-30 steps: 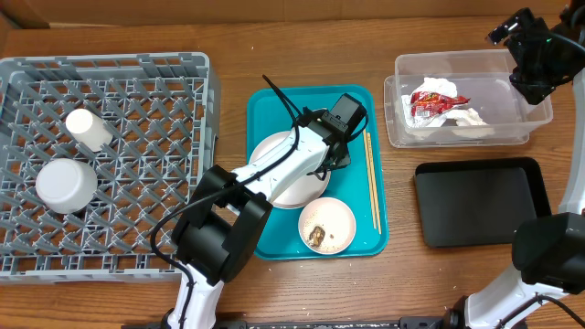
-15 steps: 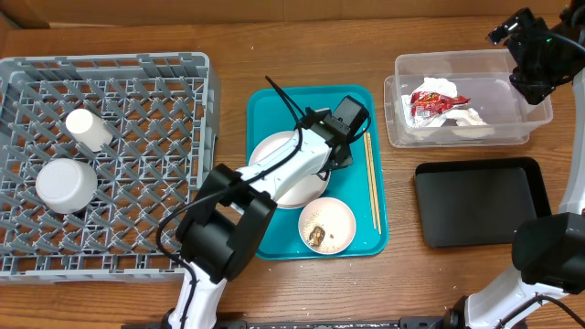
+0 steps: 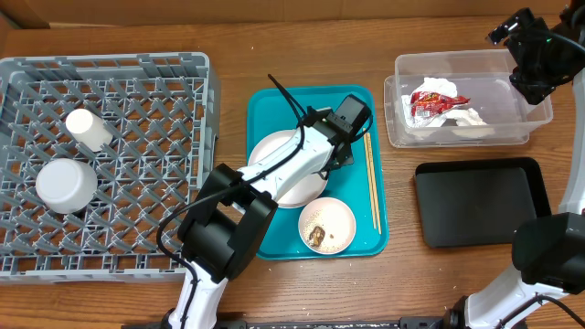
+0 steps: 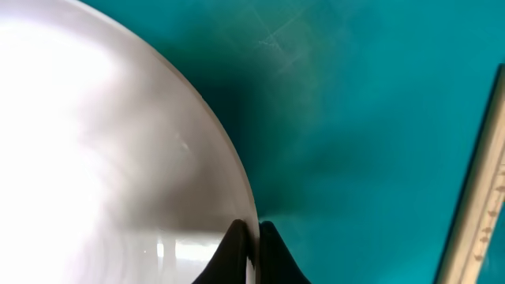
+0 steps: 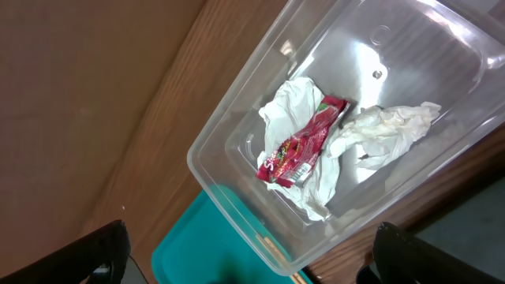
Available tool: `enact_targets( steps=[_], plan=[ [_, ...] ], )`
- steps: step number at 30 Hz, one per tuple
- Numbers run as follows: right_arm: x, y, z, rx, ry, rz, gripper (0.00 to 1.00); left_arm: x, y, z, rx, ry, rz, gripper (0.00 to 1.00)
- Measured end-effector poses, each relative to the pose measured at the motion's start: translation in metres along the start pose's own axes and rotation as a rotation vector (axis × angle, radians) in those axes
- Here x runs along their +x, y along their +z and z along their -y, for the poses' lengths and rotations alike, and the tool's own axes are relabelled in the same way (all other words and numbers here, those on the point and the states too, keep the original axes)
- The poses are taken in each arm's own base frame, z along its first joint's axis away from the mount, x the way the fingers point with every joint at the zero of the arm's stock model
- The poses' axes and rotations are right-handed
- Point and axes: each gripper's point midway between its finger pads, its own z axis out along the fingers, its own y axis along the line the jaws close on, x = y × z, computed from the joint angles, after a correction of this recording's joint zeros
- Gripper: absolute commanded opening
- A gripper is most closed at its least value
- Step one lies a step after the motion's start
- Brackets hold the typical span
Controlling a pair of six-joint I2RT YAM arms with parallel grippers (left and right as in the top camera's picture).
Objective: Sort waste into correct bins and load items into the dishwasher
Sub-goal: 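Grasp the white plate's edge with left gripper and lift it, then carry the plate to the rack and stand it upright at the right edge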
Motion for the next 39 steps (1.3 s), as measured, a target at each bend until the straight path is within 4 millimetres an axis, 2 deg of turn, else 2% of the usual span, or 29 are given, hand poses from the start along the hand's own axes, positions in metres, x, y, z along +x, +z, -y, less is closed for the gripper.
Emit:
enact_targets(
  steps=[4,9,11,15,19,22,27,30,39],
  plan=[
    [0.000,0.000,0.000,0.000,0.000,0.000,1.00,-0.001,-0.011,0.001,-0.023,0.028,-0.026,0.04],
    [0.000,0.000,0.000,0.000,0.000,0.001,1.00,-0.018,-0.042,0.015,-0.011,0.123,-0.017,0.04],
    [0.000,0.000,0.000,0.000,0.000,0.000,1.00,-0.030,-0.062,0.025,0.012,0.158,0.005,0.04],
    [0.000,0.000,0.000,0.000,0.000,0.000,1.00,-0.059,-0.115,0.037,0.064,0.212,0.061,0.04],
    [0.000,0.000,0.000,0.000,0.000,0.000,1.00,-0.091,-0.172,0.032,0.107,0.279,0.141,0.04],
    [0.000,0.000,0.000,0.001,0.000,0.000,1.00,-0.119,-0.215,0.011,0.128,0.310,0.207,0.04],
    [0.000,0.000,0.000,0.001,-0.001,0.000,1.00,-0.149,-0.252,-0.023,0.204,0.343,0.248,0.04],
    [0.000,0.000,0.000,0.001,0.000,0.000,1.00,-0.168,-0.263,-0.053,0.295,0.364,0.241,0.04],
    [0.000,0.000,0.000,0.001,0.000,0.000,1.00,-0.200,-0.279,-0.150,0.567,0.340,0.230,0.04]
  ],
)
